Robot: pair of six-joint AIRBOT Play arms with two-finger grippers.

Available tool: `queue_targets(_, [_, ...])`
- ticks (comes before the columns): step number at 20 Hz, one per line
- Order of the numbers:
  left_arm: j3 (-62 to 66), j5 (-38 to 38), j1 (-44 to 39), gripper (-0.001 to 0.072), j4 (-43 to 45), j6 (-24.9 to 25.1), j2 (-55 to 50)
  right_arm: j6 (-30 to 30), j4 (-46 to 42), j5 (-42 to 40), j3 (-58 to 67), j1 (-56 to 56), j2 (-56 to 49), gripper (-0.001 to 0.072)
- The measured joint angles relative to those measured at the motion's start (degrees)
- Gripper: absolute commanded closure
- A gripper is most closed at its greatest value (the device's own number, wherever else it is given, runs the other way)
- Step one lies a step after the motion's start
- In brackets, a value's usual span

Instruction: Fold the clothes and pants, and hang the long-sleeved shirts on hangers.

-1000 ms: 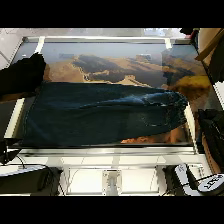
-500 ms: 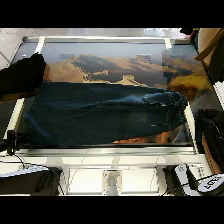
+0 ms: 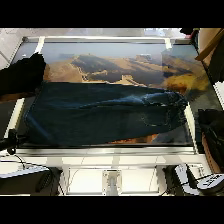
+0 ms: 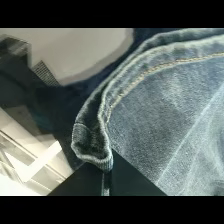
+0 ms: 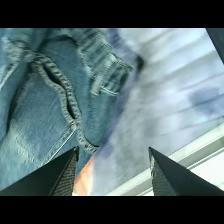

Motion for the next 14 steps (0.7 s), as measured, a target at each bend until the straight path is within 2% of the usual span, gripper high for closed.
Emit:
queue_targets(1, [0.02,-0.02,-0.02,0.0685,-0.42,0.0,0.42,0.15,1.11,-1.68,-2.34,-0.35,-0.02,0.0136])
queue_targets(2, [0.04,-0.07,-0.02,0.0685,-0.9,0.0,0.87,0.07,2.38,-3.21,-4.55,-0.39,-0.07,0.0121])
queue_targets(7, [0.15,0.0,-0.02,0.0685,-2.6,0.15,2.14,-1.55,8.04,-13.9,-13.66,3.93,-1.31,0.0123])
queue_targets(14, [0.15,0.17,-0.02,0.0685,-3.21,1.07,2.43,-4.66,19.67,-26.23,-16.22,16.02,-12.37,0.0128])
